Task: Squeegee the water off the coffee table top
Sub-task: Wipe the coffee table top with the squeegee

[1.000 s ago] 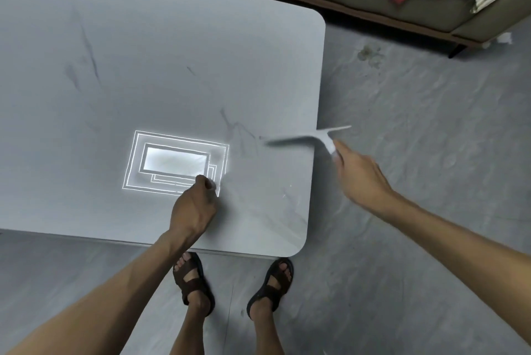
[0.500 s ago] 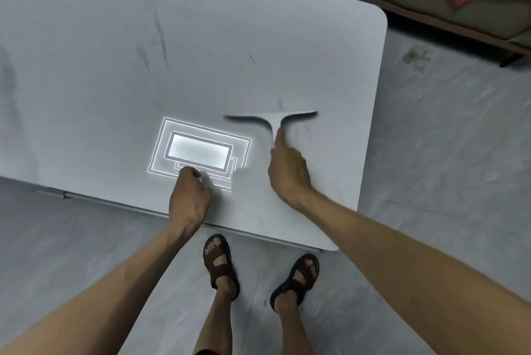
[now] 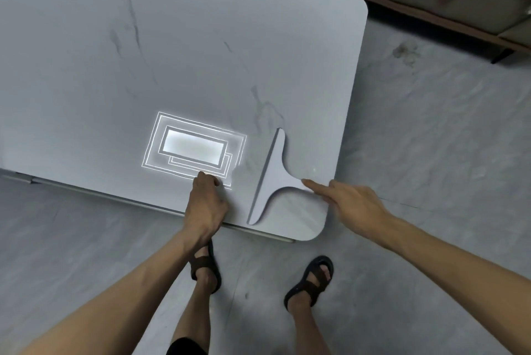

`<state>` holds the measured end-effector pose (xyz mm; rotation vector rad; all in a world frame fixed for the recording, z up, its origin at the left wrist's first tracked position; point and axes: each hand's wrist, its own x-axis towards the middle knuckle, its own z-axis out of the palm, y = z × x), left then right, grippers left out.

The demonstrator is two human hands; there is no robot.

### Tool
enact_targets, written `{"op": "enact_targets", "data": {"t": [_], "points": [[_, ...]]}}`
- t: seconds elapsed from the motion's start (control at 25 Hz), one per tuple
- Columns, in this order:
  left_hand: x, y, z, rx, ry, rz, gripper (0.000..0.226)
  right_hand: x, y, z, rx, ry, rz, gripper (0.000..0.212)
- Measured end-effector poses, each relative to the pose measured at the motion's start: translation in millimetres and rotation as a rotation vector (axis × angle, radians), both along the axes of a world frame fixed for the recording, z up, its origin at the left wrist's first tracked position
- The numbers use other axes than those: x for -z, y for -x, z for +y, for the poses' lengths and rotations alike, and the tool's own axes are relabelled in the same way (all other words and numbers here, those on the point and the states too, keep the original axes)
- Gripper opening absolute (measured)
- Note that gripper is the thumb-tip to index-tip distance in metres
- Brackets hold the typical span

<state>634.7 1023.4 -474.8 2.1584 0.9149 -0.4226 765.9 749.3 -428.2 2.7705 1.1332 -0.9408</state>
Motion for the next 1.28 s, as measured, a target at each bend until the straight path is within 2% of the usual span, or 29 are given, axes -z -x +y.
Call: {"op": "enact_targets", "data": {"t": [0.16, 0.24, 0.48, 0.6, 0.8, 0.92, 1.04, 1.16, 1.28], "points": [[2, -16, -79, 0.226, -0.134, 0.120, 0.037, -3, -34, -83, -0.013, 0.014, -0.056, 0.058], [1, -21, -115, 0.267, -0.152, 0.133, 0.039, -5, -48, -117, -0.025, 0.014, -0.084, 0.051], [-13, -16, -153, -0.018, -0.015, 0.027, 0.033, -29, -69, -156, -0.068, -0.002, -0.108, 0.045], [-12, -1, -142, -0.148, -0.045, 0.046, 0.033, -30, -56, -121, -0.204, -0.063, -0.099, 0.044], [0, 28, -124, -0.247, -0.114, 0.081, 0.030, 2, -9, -40, -0.515, -0.122, -0.014, 0.042], [2, 35, -130, -0.208, -0.076, 0.101, 0.028, 15, -4, -37, -0.564, -0.119, -0.026, 0.043], [2, 27, -146, -0.134, -0.020, 0.096, 0.032, 14, -26, -66, -0.513, -0.115, -0.062, 0.043], [0, 9, -164, -0.006, -0.016, 0.105, 0.026, 4, -61, -106, -0.453, -0.053, -0.106, 0.041], [1, -2, -173, 0.136, -0.005, 0.276, 0.034, -6, -95, -139, -0.405, -0.010, -0.150, 0.040]]}}
